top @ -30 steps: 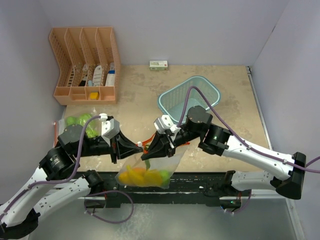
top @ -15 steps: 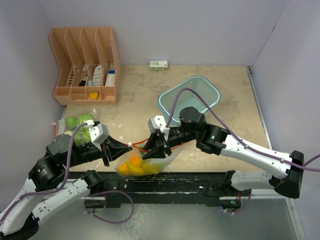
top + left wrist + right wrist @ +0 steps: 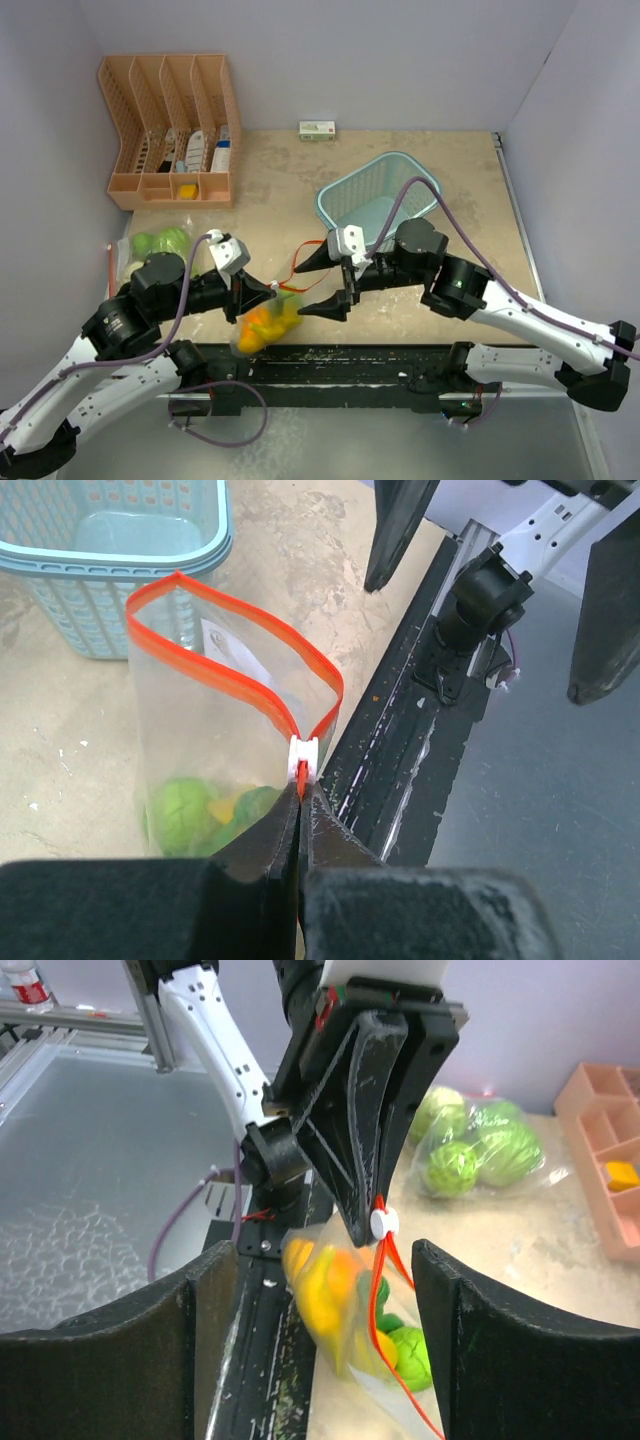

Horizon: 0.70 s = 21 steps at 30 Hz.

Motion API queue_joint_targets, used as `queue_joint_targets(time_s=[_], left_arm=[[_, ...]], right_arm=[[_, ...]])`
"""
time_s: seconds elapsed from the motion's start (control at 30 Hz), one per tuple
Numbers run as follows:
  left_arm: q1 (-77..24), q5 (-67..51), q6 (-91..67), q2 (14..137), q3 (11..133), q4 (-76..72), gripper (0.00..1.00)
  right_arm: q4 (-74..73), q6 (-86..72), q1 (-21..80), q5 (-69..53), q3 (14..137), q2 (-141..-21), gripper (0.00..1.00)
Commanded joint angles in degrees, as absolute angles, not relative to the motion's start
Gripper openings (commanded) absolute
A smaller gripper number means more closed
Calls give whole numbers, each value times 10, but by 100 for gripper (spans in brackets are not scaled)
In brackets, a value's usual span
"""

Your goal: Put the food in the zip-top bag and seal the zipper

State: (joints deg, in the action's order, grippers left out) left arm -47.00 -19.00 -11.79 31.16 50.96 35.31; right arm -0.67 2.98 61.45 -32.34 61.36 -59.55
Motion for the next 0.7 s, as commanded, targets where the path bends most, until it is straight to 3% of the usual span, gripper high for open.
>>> queue_joint_targets(time_s=[0.0, 0.13, 0.67], left_arm=[[-472, -200, -108, 308, 516, 322, 0], [-471, -199, -111, 296, 519, 323, 0], [-472, -196, -107, 294, 525, 329, 0]], right_arm=[[43, 41, 615, -318, 628, -614, 71], [33, 54, 615, -367, 657, -661, 60], [105, 32, 615, -391, 679, -725, 55]])
